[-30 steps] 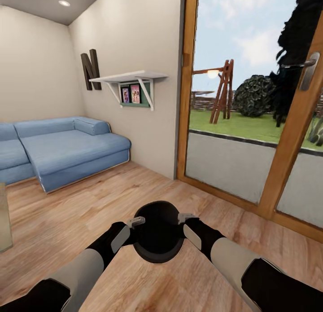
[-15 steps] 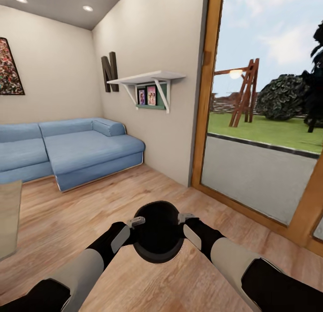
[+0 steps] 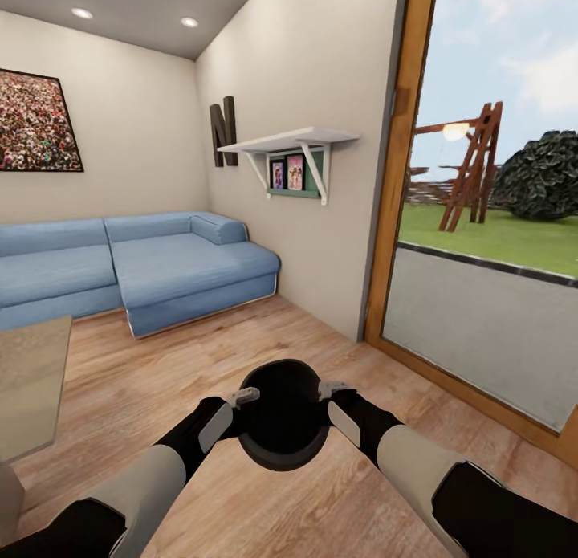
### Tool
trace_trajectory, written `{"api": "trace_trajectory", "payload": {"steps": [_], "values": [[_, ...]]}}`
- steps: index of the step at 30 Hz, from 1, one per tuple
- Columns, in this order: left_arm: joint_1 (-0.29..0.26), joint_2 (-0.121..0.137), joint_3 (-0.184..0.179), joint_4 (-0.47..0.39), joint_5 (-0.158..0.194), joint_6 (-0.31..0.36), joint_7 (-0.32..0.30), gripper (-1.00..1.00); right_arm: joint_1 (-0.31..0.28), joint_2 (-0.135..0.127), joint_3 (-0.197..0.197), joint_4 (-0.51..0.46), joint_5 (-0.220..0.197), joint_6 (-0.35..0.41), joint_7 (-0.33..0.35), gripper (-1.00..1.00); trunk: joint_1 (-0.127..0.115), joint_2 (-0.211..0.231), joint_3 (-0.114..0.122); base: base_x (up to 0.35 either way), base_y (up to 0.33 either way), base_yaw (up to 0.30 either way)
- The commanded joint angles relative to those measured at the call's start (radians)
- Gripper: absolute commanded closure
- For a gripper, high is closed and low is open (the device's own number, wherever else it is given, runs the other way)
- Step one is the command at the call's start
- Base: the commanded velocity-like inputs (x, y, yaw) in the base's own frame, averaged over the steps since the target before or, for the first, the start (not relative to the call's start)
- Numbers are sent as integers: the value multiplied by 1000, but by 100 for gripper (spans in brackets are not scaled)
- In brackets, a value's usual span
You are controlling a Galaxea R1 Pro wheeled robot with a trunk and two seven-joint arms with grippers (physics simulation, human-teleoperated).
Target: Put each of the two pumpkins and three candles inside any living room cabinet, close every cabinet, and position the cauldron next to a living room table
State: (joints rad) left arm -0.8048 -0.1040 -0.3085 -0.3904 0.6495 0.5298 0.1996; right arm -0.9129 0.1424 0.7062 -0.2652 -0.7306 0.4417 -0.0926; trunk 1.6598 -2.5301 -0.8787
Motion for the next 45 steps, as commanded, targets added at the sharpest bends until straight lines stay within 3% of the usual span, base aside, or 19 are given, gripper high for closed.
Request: {"api": "trace_trajectory", "payload": {"steps": [1,11,45], "values": [[-1,1,-6,-1,-12,6,9,100,-1,0,12,-5,-20,2,-7,100,0,-1,-1,1,0,12],[-1,1,-6,1,-11,6,9,100,-1,0,12,-5,-20,2,-7,100,0,-1,-1,95,-96,82],[-1,1,-6,2,-11,6,9,100,-1,0,12,-5,-20,2,-7,100,0,-1,-1,165,-165,280]]}}
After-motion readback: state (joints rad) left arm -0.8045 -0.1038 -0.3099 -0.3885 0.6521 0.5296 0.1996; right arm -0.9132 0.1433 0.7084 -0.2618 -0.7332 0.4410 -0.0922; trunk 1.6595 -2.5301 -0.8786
